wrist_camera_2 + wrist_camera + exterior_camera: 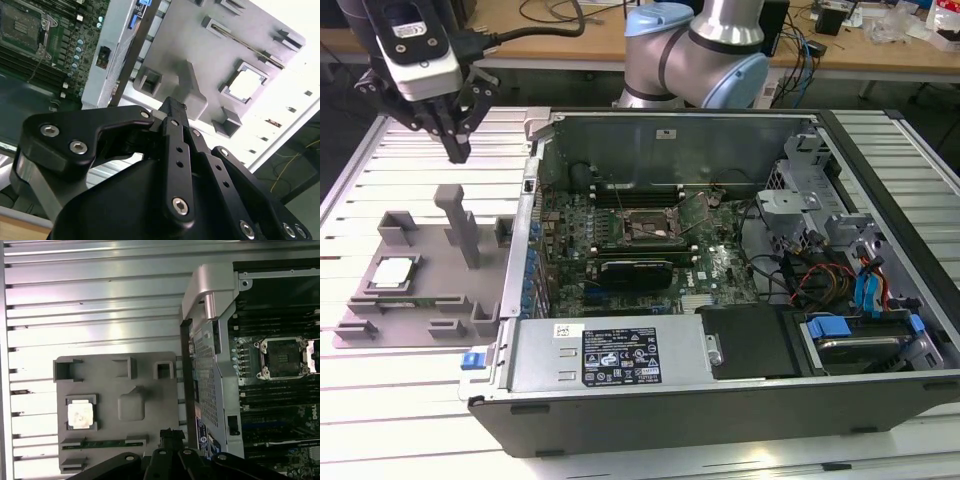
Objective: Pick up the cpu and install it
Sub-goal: 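Reach for the cpu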
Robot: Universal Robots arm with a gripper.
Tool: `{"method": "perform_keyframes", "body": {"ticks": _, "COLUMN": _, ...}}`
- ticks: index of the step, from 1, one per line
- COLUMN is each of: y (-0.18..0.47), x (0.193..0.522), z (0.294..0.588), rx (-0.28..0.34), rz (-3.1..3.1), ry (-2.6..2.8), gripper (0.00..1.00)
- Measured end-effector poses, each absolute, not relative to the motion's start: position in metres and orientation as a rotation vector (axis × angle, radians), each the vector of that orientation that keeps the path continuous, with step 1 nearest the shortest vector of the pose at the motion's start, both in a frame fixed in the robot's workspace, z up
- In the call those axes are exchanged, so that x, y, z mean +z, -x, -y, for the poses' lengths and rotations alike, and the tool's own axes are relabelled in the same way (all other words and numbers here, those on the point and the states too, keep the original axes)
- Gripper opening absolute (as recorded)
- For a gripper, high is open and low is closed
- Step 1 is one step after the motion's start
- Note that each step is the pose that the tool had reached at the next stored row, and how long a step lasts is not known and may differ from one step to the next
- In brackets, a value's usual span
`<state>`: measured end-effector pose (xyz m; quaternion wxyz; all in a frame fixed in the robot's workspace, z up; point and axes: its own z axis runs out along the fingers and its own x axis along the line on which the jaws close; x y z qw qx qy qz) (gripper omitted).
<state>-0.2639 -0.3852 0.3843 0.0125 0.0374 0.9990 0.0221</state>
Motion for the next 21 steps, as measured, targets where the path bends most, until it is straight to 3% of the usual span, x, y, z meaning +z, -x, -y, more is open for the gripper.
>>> {"method": "perform_keyframes", "body": {"ticks": 21, "y": 0.334, "x": 0.357, "z": 0.378, "rx": 0.069, "rz": -3.114, "ry": -0.117, "gripper": 0.11}}
